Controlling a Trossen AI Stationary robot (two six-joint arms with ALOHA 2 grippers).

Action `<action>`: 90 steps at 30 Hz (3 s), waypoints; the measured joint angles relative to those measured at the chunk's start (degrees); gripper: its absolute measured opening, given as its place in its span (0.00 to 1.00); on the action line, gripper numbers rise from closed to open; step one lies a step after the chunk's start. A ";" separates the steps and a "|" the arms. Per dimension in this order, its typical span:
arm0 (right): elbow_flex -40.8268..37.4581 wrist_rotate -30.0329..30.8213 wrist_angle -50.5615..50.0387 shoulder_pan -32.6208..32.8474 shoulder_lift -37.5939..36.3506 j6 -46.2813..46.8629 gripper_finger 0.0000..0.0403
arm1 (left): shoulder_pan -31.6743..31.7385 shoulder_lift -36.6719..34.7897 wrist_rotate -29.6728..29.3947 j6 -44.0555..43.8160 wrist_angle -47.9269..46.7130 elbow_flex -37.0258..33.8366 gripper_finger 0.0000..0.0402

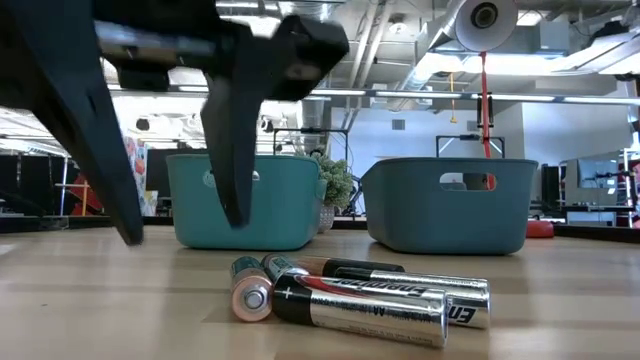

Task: Sort batteries
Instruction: Put the black battery into the blue bin

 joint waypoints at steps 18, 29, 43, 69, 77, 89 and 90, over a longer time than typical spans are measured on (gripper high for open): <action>0.00 0.02 0.85 -0.81 0.00 -0.03 0.29 | 0.95 1.72 0.87 -0.05 0.22 -0.11 0.40; 0.00 0.02 0.87 -0.81 0.00 -0.03 0.29 | 0.95 1.50 0.02 0.00 1.27 -0.09 0.40; 0.00 0.02 1.28 -0.81 0.00 -0.01 0.29 | 1.04 1.61 0.48 2.97 1.49 -0.04 0.40; 0.00 0.02 2.00 -0.81 0.00 -0.01 0.29 | 1.86 1.68 2.45 3.34 3.71 -0.02 0.40; 0.00 0.04 2.03 -0.81 0.00 -0.03 0.29 | 3.43 2.46 5.78 3.02 2.98 0.00 0.40; 0.00 0.04 2.46 -0.81 0.02 -0.20 0.29 | 3.38 2.75 6.38 -1.52 -1.60 -0.02 0.39; 0.00 0.04 2.40 -0.81 0.02 -0.21 0.29 | 3.38 2.75 6.35 -1.96 -2.02 -0.02 0.38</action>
